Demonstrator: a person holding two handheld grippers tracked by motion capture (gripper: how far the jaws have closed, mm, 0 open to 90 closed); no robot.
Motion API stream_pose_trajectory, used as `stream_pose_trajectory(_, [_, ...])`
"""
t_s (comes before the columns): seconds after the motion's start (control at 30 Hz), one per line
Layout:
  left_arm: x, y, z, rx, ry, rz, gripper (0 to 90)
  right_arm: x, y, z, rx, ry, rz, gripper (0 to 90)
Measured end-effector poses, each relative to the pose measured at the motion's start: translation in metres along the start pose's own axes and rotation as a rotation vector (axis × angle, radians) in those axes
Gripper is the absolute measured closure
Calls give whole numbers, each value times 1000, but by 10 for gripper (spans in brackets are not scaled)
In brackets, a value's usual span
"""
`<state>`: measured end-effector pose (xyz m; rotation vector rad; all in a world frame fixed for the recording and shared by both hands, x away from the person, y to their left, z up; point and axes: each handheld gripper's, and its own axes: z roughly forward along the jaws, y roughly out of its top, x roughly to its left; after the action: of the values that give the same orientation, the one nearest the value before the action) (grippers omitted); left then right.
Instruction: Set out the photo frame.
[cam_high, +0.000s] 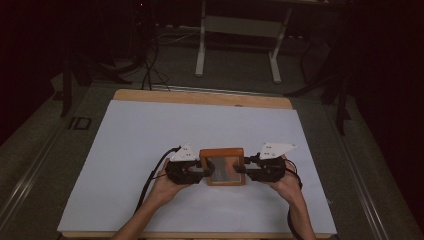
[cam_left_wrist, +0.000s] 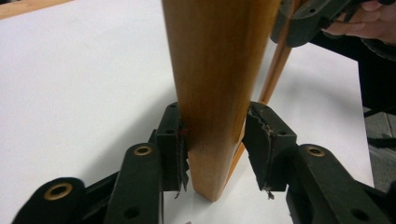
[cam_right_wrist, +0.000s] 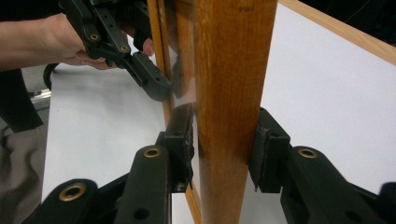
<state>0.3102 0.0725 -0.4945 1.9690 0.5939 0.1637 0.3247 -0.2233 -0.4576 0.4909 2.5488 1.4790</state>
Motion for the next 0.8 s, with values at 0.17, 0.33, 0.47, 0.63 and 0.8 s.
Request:
stream_pose_trajectory(0.17, [1,1,-1,0,-7,-17,617,-1,-1,0,-2,6,7,638])
stream_pose_trajectory(0.33, [1,2,-4,13,-1,-17,618,-1,-1,2,8,12,14,639])
stream_pose_trajectory(0.47, [1,3,-6,14,7,-17,615,-1,0,4,12,11,18,639])
stream_pose_trajectory(0.63, [1,5,-10,14,15,-13,613,1,2,5,12,8,19,638])
stream_pose_trajectory(0.8, [1,7,-14,12,22,-12,611,2,4,6,2,7,26,638])
